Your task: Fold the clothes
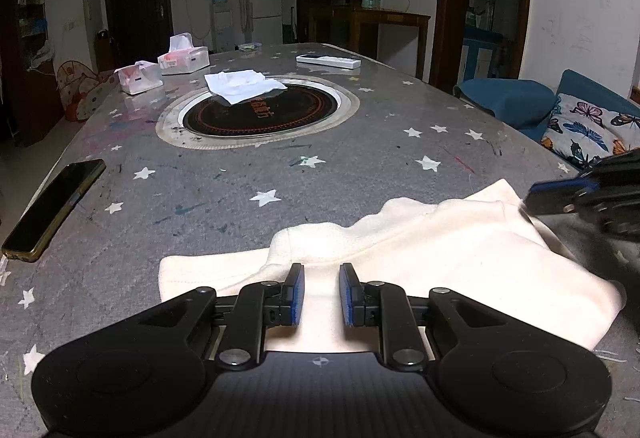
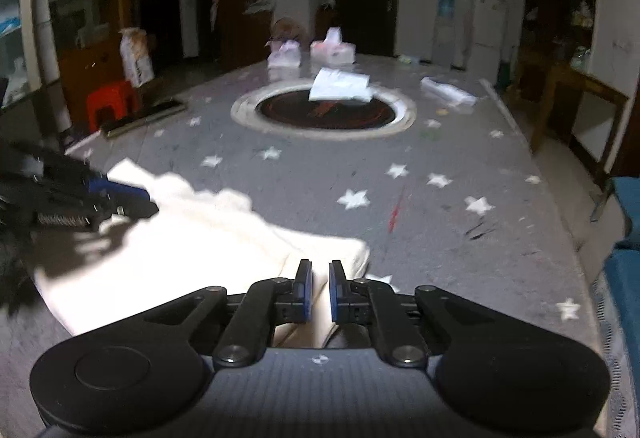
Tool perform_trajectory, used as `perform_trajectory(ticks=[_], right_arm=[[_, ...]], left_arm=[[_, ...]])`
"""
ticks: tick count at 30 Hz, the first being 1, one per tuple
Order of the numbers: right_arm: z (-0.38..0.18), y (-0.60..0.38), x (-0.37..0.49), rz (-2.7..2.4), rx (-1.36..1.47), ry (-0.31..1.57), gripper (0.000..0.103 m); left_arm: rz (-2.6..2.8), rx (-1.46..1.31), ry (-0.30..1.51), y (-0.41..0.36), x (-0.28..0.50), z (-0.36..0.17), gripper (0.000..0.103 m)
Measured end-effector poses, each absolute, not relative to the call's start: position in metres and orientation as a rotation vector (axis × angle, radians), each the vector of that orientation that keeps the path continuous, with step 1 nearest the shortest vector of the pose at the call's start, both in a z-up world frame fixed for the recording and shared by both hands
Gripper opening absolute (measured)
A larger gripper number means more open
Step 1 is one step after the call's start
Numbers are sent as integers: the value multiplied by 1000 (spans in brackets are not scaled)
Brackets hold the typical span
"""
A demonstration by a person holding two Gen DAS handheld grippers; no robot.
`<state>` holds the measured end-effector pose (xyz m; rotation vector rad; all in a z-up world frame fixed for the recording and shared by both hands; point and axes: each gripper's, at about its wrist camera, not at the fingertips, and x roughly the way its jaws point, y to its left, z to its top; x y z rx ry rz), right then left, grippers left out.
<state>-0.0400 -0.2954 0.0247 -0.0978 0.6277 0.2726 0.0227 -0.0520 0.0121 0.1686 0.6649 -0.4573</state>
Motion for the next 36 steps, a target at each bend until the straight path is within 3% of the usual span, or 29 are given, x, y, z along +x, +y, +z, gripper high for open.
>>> perform_trajectory(ticks=[8, 12, 20, 23, 36], right_arm=[[21, -268, -65, 426, -41, 663, 8], [6, -282, -67, 391, 5, 687, 1], [9, -285, -77, 353, 10, 678, 4], [8, -285, -78, 351, 7, 685, 4], [6, -284, -82, 363, -18, 666, 7]], left_arm=[[-448, 172, 655, -53, 20, 11, 22], [-449, 172, 649, -53, 20, 11, 22], [-443, 149, 636, -50, 16, 11, 22], [-446, 133, 620, -45, 1, 20, 28], [-419, -4, 644, -2, -65, 17, 28]])
